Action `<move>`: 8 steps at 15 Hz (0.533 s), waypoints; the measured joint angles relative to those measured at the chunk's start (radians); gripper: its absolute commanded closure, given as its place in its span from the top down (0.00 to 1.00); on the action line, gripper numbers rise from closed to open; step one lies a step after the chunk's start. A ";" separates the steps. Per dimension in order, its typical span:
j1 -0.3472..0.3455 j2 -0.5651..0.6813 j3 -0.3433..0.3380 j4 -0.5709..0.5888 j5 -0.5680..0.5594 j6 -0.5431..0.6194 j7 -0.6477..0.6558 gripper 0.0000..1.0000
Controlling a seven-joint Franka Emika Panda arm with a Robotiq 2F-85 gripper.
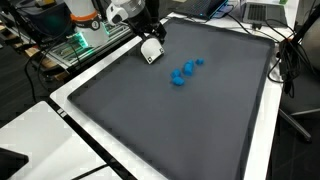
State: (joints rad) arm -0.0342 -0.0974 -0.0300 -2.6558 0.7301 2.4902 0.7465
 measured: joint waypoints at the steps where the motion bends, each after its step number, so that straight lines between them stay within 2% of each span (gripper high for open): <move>1: -0.002 -0.010 0.000 0.000 -0.025 0.000 0.014 1.00; 5: -0.007 -0.044 0.002 0.005 -0.125 -0.003 0.066 1.00; 8: -0.007 -0.065 0.015 0.027 -0.257 -0.004 0.079 1.00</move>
State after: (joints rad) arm -0.0409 -0.1623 -0.0155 -2.6292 0.4735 2.4864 0.8256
